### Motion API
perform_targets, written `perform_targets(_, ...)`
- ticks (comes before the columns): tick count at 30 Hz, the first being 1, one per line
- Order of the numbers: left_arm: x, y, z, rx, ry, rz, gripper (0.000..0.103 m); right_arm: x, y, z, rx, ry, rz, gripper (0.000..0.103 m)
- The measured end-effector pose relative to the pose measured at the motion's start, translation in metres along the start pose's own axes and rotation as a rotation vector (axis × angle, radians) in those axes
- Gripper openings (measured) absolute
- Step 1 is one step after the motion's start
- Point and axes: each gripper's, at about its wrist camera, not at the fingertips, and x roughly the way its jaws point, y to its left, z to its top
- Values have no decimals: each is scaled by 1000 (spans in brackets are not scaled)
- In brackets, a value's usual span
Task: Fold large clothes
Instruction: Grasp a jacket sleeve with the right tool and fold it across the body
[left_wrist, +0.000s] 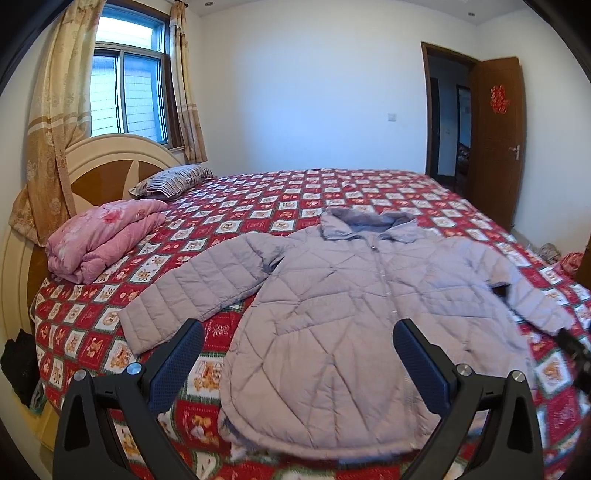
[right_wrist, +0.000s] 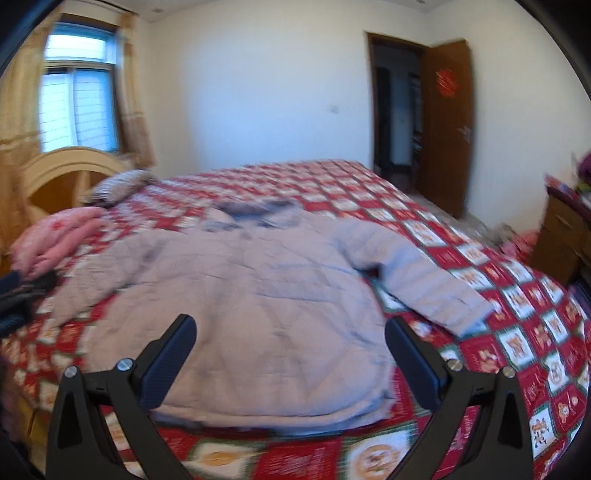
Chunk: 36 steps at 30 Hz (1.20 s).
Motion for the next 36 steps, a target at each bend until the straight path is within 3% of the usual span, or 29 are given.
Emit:
perform_targets(9, 120, -4, -1, 28, 120, 40, 102, 92, -177, -18, 347, 226, -288, 87)
perform_targets(15, 183, -12, 2, 40, 177, 35, 102, 135, -236, -15, 473, 306, -337, 77)
perform_targets(19, 212, -17, 1, 78, 205, 67, 102, 155, -237, -11, 441, 334, -338, 55)
perform_targets(20, 218, -16, 0, 86, 211, 80, 102, 158, -236, -7, 412, 324, -357, 35)
perform_targets(21, 225, -14, -1, 94, 219, 95, 102, 160, -240, -5, 401, 317, -345, 23)
perform_targets(23, 237, -8, -5, 102, 236, 124, 102, 163, -246, 1, 386, 311, -355, 13)
perform_targets(29, 251, 22, -10, 77, 271, 160, 102, 159, -263, 30, 330, 246, -439, 9)
perform_targets(33, 244, 27, 6, 54, 246, 143, 102, 154, -230, 69, 212, 169, -438, 9)
perform_targets(36, 236, 26, 21, 69, 221, 136, 102, 150, -184, 102, 90, 95, -407, 9)
